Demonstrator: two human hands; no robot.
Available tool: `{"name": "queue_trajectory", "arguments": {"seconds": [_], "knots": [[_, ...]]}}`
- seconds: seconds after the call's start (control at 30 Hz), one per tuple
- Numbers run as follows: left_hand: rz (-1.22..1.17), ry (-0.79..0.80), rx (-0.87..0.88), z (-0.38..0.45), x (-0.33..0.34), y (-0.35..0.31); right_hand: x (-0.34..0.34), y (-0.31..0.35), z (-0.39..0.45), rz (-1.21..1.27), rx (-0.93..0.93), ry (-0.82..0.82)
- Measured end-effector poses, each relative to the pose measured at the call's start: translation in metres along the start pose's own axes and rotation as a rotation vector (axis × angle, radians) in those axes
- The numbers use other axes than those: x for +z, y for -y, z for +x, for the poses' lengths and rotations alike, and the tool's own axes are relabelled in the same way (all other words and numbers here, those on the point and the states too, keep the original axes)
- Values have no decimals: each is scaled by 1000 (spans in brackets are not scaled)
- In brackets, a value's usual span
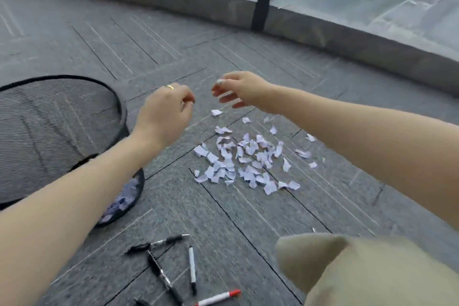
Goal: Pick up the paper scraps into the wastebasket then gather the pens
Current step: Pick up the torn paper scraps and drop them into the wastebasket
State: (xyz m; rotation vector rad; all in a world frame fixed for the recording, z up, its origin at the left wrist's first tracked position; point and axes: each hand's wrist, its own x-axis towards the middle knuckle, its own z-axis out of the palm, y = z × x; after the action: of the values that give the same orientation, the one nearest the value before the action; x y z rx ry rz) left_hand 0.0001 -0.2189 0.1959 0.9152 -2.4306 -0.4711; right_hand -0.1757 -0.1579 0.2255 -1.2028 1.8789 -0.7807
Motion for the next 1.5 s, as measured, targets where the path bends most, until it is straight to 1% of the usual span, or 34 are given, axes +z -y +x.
{"name": "queue_trajectory", "arguments": {"seconds": [0.07,0.2,0.23,0.3,0.33,0.4,0.47,0.53,0.6,0.63,0.73,0.83,0.93,1.07,1.13,1.2,1.27,1.33,1.37,1.43,1.5], "knots": [[54,92,136,0,34,-16,-23,-67,-16,8,123,-49],[257,410,507,-17,110,-29,-32,-203,-66,-21,366,-86],[307,482,574,-24,128,-30,-28,-234,-80,-40,413,-81],[352,647,570,-37,162,-35,-17,-285,-107,-117,467,-63],[353,702,520,-42,178,-38,-9,-306,-121,-186,472,-71],[324,748,382,-52,201,-41,13,-335,-152,-369,442,-200],[291,790,336,-64,220,-45,36,-352,-183,-459,447,-331],[298,840,340,-75,231,-46,50,-361,-202,-433,478,-372],[298,849,326,-82,234,-45,52,-366,-203,-387,506,-388],[287,839,300,-83,233,-44,51,-365,-200,-399,513,-354],[203,824,150,-83,229,-42,49,-364,-198,-476,519,-226],[156,814,60,-88,226,-42,49,-364,-203,-491,509,-247],[106,828,11,-95,232,-49,49,-365,-202,-509,465,-299],[-11,833,-75,-109,250,-68,51,-368,-196,-591,330,-280],[-45,864,-78,-120,257,-76,51,-369,-192,-642,286,-267],[-53,897,-53,-126,263,-81,50,-370,-189,-651,307,-235],[-71,902,-63,-125,266,-84,48,-372,-188,-546,354,-242],[-98,884,-88,-121,266,-86,46,-372,-190,-360,427,-330],[-104,878,-91,-120,266,-86,44,-371,-193,-307,460,-375],[-98,885,-93,-118,265,-84,45,-370,-201,-321,506,-399],[-91,898,-105,-117,265,-81,50,-367,-208,-418,546,-341]]}}
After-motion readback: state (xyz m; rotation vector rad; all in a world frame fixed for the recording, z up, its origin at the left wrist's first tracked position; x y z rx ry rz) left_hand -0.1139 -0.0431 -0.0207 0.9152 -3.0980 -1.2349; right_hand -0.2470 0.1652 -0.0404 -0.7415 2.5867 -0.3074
